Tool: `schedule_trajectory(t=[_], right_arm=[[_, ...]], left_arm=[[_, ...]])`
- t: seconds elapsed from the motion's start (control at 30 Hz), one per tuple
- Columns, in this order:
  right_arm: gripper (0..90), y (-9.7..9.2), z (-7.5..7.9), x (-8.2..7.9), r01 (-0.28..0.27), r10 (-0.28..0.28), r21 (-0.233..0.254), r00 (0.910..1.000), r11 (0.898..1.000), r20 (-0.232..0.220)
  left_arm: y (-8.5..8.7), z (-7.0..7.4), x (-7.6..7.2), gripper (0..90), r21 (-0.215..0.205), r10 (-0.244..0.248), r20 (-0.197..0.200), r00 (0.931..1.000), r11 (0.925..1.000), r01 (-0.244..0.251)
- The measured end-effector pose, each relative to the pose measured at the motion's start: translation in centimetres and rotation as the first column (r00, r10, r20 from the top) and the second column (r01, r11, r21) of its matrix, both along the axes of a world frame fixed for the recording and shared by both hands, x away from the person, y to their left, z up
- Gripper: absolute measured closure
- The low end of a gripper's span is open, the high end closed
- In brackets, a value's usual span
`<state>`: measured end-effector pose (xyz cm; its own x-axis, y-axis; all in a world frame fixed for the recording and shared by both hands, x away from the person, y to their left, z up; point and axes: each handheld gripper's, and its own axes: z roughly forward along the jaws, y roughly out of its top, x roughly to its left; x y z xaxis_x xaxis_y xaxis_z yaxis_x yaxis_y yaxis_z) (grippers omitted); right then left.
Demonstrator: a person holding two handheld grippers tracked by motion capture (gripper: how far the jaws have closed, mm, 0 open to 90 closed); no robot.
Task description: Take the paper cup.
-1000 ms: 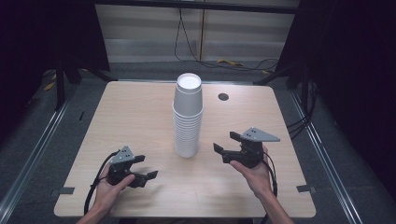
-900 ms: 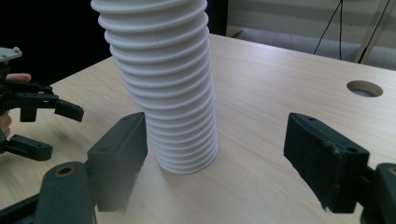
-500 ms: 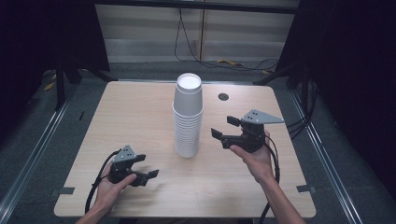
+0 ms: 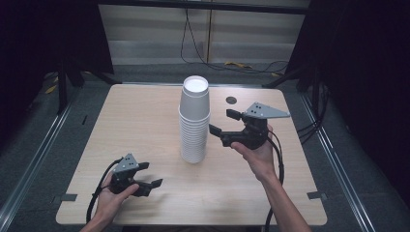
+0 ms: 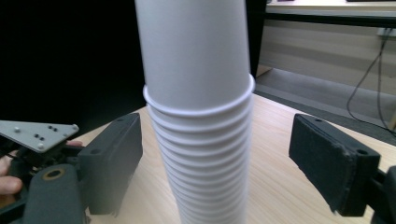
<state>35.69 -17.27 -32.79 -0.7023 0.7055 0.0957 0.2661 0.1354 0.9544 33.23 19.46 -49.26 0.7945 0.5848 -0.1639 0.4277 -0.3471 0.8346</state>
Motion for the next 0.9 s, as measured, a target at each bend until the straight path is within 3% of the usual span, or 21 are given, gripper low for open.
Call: schedule_trajectory(t=[0.4, 0.9], right_arm=[[14.7, 2.1, 2.5, 1.3, -0.087, 0.087, -0.015, 0.9962, 0.996, -0.001], [14.1, 4.1, 4.7, 4.1, -0.115, 0.114, -0.043, 0.9934, 0.992, -0.012]], left_arm=[[0.2, 0.1, 0.1, 16.0, -0.007, 0.01, 0.003, 1.0, 0.9999, -0.01], [0.3, 0.1, -0.2, 16.1, -0.001, 0.001, 0.011, 0.9999, 1.0, -0.001]])
